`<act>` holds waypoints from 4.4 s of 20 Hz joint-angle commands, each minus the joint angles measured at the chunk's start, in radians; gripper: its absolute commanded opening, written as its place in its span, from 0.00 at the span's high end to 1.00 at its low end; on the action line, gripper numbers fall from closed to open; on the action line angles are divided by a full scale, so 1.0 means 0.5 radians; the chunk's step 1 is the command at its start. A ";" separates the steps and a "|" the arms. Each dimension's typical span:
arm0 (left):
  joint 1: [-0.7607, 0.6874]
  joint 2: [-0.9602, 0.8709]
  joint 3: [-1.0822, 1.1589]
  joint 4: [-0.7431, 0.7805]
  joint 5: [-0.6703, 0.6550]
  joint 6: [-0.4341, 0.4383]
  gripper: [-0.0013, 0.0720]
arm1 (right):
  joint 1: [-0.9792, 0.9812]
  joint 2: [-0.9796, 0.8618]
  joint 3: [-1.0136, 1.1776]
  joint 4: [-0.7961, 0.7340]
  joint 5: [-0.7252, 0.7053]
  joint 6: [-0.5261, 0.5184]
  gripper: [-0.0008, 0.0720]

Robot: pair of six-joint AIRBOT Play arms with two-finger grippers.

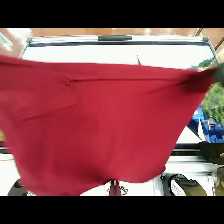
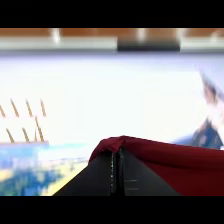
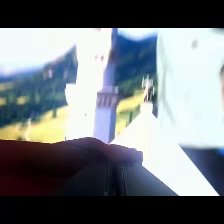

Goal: Fold the shirts.

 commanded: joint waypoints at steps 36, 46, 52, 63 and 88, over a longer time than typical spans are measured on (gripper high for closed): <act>-0.169 -1.817 0.023 -0.116 -0.288 0.164 0.94 | 0.001 -1.415 -0.297 0.221 0.691 -0.098 0.87; -0.172 -1.849 0.010 -0.038 -0.460 0.103 0.94 | 0.001 -1.434 -0.298 0.219 0.449 -0.099 0.88; -0.169 -1.850 0.010 0.101 -0.632 0.105 0.95 | -0.010 -1.519 -0.297 0.132 0.443 -0.040 0.88; -0.172 -1.929 0.011 0.153 -0.707 -0.007 0.83 | -0.033 -1.508 -0.293 0.164 0.368 -0.043 0.50; 0.122 -0.516 -2.105 -0.204 -0.179 0.072 0.33 | -0.667 -0.652 -0.833 0.169 0.156 -0.207 0.34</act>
